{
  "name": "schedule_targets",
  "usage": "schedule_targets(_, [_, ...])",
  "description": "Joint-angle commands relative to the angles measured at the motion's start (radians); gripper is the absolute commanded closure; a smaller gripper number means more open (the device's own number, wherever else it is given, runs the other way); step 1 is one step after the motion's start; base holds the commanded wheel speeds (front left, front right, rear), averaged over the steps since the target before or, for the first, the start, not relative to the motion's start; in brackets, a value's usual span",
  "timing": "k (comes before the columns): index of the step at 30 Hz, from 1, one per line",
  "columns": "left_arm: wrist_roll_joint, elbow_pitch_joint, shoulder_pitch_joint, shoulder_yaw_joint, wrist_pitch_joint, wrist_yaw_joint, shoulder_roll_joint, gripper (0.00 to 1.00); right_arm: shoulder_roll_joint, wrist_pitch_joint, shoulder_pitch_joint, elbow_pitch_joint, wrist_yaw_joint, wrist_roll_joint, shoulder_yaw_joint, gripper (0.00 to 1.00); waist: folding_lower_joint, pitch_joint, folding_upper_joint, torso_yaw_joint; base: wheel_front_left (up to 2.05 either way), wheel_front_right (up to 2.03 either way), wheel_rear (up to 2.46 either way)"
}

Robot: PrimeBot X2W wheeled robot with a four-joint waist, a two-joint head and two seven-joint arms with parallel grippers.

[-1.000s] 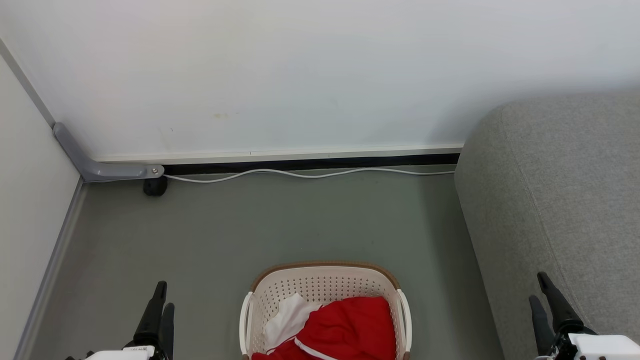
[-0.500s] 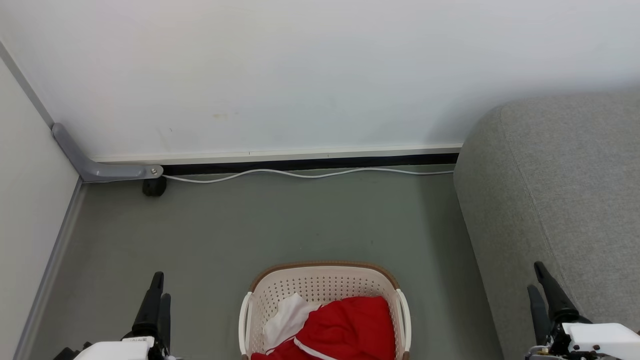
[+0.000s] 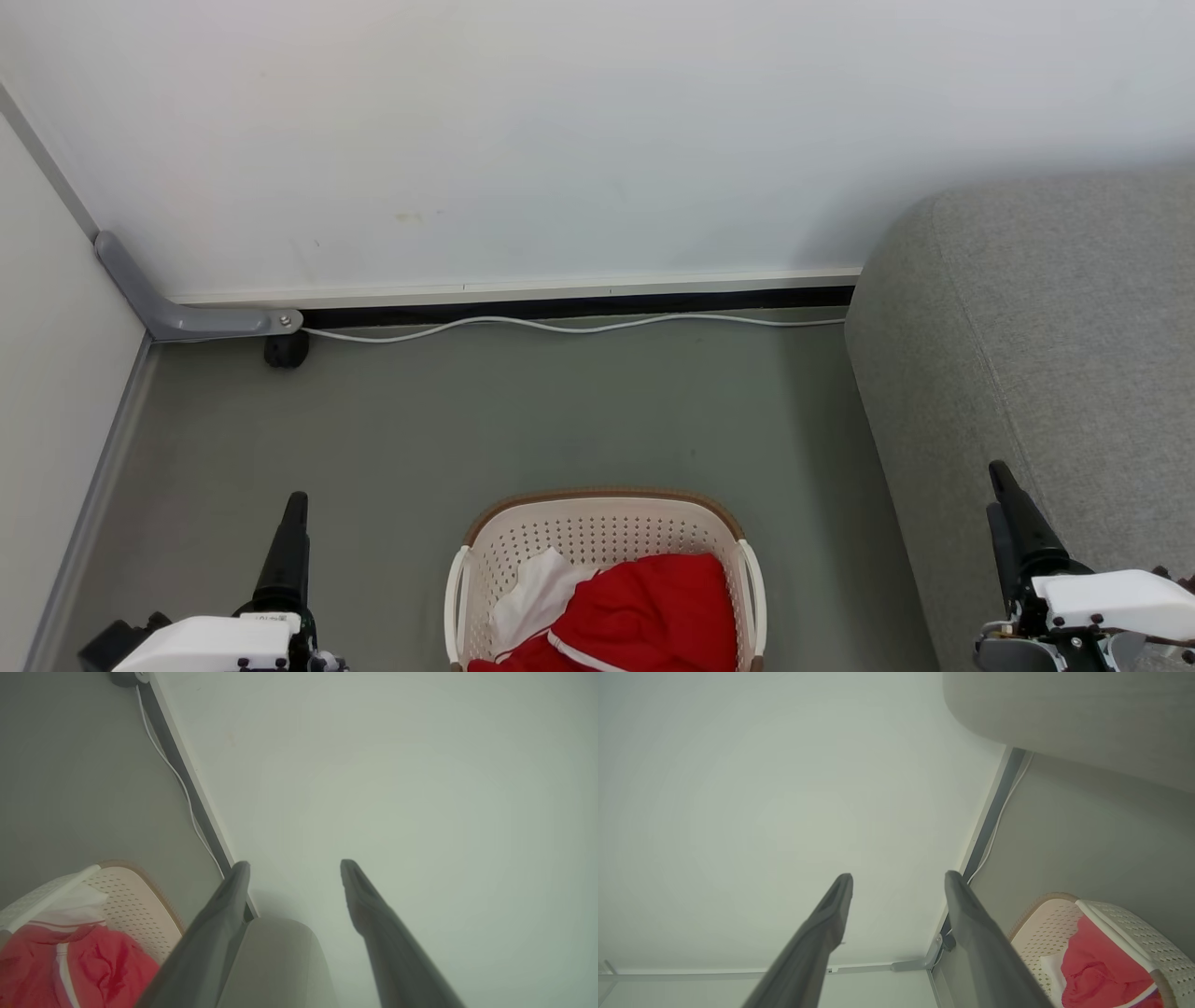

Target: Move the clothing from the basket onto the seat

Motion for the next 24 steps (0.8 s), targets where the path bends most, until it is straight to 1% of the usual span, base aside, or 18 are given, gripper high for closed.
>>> schedule_targets(1, [0.032, -0.020, -0.062, 0.009, -0.014, -0.004, 0.015, 0.00, -0.021, -0.016, -0.056, -0.018, 0.002, -0.030, 0.014, 0.00, -0.0002, 0.000, 0.0000, 0.000, 0.00, 0.00, 0.00])
schedule_targets(3, [0.046, -0.019, -0.065, 0.010, -0.017, -0.004, 0.016, 0.00, -0.022, -0.019, -0.059, -0.015, 0.002, -0.040, 0.016, 0.00, -0.0002, 0.000, 0.0000, -0.001, 0.00, 0.00, 0.00])
schedule_targets(9, [0.137, -0.015, -0.077, 0.008, -0.034, -0.004, 0.021, 0.00, -0.031, -0.036, -0.080, 0.004, 0.002, -0.120, 0.030, 0.00, -0.0002, 0.000, 0.0000, -0.001, 0.00, 0.00, 0.00])
schedule_targets(24, [0.358, 0.000, -0.110, -0.008, -0.079, -0.005, 0.041, 0.00, -0.051, -0.080, -0.131, 0.049, 0.003, -0.351, 0.067, 0.00, -0.0002, 0.003, 0.0000, -0.004, 0.00, 0.00, 0.00])
